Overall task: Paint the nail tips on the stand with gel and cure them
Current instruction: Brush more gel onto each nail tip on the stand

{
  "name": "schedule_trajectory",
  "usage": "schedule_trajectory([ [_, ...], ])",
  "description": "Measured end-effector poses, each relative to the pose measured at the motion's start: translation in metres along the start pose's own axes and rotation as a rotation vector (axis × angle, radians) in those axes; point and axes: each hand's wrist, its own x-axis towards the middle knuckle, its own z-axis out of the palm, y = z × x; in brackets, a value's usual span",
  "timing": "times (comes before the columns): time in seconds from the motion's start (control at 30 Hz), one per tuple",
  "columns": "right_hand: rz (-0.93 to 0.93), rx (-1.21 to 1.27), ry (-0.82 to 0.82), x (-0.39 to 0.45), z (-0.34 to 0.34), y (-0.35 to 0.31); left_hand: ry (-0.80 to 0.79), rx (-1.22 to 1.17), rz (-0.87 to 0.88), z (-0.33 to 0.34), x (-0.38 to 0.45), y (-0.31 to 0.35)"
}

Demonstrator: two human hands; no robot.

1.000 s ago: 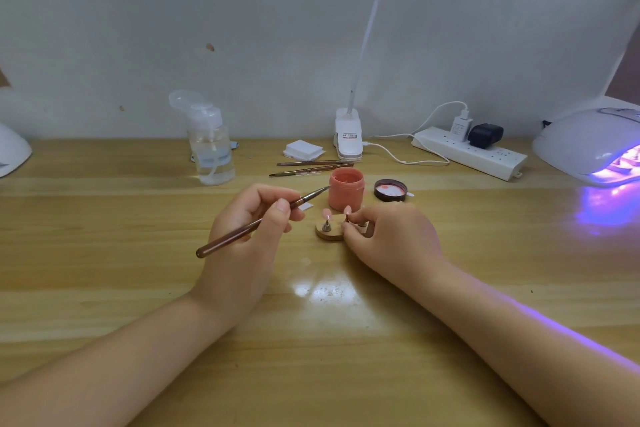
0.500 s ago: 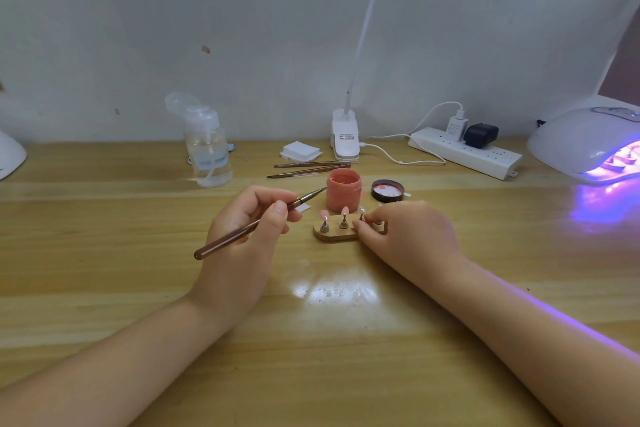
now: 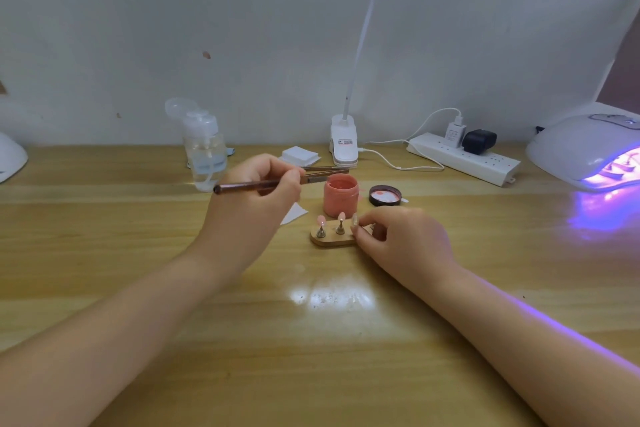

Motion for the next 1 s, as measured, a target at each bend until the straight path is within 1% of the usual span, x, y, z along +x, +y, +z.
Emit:
schedule_trajectory([
  [0.13, 0.016, 0.100, 0.040, 0.000, 0.001, 0.000, -0.055, 0.166, -0.042, 0.007, 0.025, 0.011],
  [0.3, 0.055, 0.243, 0.080, 0.000, 0.001, 0.001, -0.234, 0.351, -0.132, 0.027, 0.077, 0.018],
  [0.37, 0.054, 0.278, 0.083, 0.000, 0.001, 0.001, -0.274, 0.420, -0.154, 0.036, 0.091, 0.019],
  [0.57, 0.025, 0.263, 0.081, 0.000, 0.003, 0.001, -0.341, 0.599, -0.173, 0.057, 0.102, 0.026],
  [0.77, 0.008, 0.269, 0.081, -0.001, 0.005, 0.000, -0.391, 0.651, -0.184, 0.069, 0.098, 0.014],
  [0.87, -0.005, 0.273, 0.088, -0.002, 0.005, -0.001, -0.365, 0.603, -0.216, 0.066, 0.099, 0.013],
  [1.0, -0.047, 0.313, 0.126, -0.003, 0.003, -0.002, -0.183, 0.414, -0.278, 0.051, 0.106, 0.010],
])
